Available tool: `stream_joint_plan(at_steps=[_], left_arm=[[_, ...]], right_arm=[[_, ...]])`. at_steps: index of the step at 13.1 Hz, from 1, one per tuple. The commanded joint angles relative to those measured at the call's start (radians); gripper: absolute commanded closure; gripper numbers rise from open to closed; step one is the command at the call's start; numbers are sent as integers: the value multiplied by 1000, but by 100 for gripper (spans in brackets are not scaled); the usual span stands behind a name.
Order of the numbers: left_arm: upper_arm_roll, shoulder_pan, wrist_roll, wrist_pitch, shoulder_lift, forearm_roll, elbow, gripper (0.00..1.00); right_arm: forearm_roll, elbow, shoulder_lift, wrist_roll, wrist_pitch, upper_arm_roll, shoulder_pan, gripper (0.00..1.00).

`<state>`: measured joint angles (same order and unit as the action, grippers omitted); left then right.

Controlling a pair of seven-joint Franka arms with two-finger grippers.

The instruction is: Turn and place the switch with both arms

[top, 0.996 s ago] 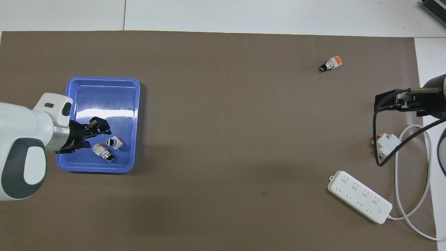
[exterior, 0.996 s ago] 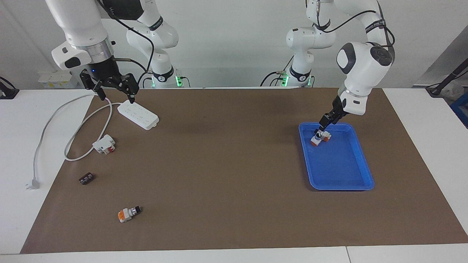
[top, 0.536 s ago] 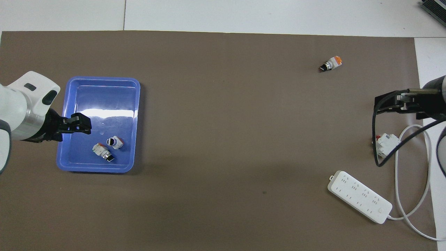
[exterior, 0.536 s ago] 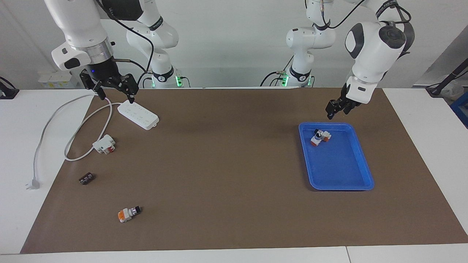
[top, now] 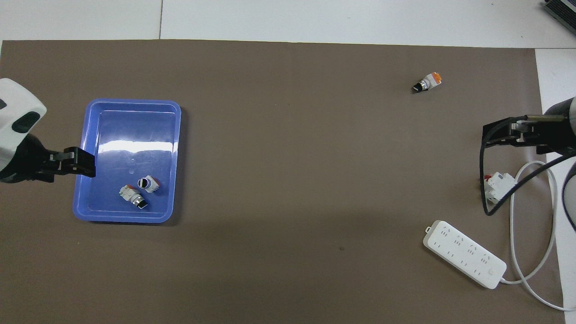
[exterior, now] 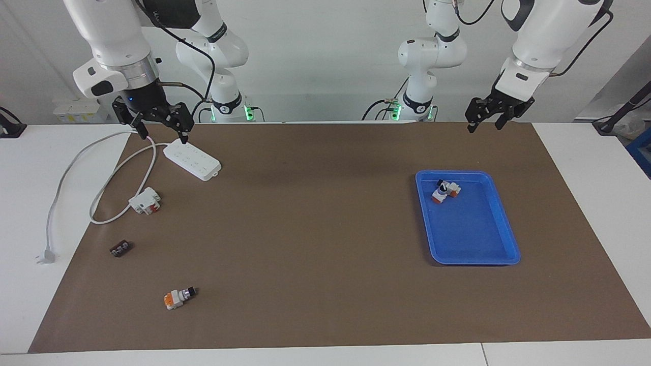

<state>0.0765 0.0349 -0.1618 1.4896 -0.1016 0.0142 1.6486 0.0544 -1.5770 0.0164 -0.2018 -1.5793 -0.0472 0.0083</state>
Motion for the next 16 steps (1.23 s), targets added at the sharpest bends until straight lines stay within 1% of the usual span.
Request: stream_joint_plan(at_steps=[1, 3, 5, 7, 9, 11, 16], left_arm=[[-1, 17, 49, -19, 34, -16, -38, 2], [-3, 16, 134, -8, 33, -16, -35, 1], [-3, 16, 137, 3, 33, -17, -33, 1], [-3, 16, 151, 35, 33, -17, -35, 1], [-1, 17, 162, 63, 33, -16, -30, 1], [-1, 17, 162, 63, 33, -14, -26, 1], [-1, 19, 162, 63, 33, -14, -26, 1]], right_arm=[[4, -12, 7, -7, -8, -3, -8, 0], [4, -12, 7, -5, -5, -3, -8, 0], [-13, -18, 11, -8, 2, -3, -8, 0], [-57, -28, 14, -7, 1, 0, -17, 0], [-61, -29, 14, -4, -4, 0, -21, 0], [-61, -29, 14, 2, -10, 0, -17, 0], [-62, -28, 13, 87, -10, 0, -25, 0]])
